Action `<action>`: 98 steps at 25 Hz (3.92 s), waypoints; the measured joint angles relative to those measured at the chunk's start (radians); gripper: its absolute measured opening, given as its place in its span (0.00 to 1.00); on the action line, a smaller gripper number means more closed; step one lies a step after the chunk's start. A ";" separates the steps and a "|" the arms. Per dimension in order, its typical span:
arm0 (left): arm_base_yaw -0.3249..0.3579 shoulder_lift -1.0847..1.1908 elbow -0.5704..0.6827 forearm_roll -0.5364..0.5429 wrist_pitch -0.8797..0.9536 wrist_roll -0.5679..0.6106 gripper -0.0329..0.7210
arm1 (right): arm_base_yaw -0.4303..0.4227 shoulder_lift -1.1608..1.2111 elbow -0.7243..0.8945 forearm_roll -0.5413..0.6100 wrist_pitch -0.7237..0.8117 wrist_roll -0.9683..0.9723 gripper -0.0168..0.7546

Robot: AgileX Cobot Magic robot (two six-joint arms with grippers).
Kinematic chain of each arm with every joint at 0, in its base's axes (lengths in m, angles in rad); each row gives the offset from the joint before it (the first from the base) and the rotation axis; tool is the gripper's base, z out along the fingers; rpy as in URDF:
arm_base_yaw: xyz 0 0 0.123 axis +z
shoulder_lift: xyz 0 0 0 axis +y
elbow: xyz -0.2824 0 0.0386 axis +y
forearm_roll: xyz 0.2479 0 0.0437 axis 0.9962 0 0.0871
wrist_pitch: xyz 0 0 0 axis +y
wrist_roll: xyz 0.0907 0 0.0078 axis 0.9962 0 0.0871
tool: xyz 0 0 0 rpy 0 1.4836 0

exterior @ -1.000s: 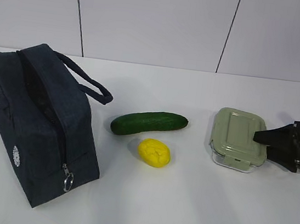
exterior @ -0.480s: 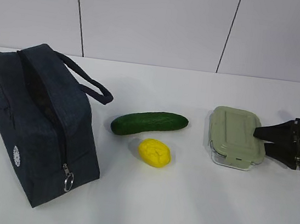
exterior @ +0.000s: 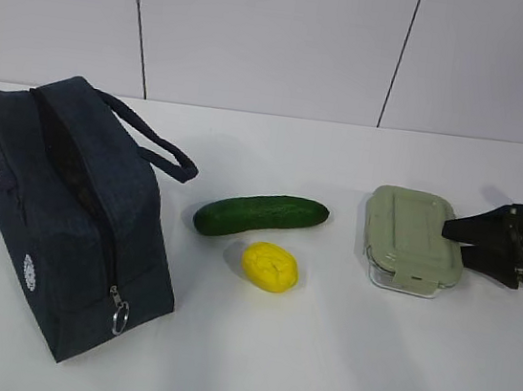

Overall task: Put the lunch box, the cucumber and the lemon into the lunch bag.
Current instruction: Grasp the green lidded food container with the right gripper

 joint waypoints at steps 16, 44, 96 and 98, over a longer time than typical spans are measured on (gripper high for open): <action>0.000 0.000 0.000 0.000 0.000 -0.002 0.37 | 0.051 0.032 -0.071 -0.074 0.017 0.092 0.69; 0.000 0.000 0.000 0.000 0.000 -0.002 0.37 | 0.051 0.034 -0.074 -0.076 0.024 0.098 0.58; 0.000 0.000 0.000 0.000 0.000 -0.002 0.37 | 0.054 0.015 -0.082 -0.165 0.041 0.154 0.53; 0.000 0.000 0.000 0.000 0.000 -0.002 0.37 | 0.054 0.012 -0.082 -0.169 0.041 0.176 0.53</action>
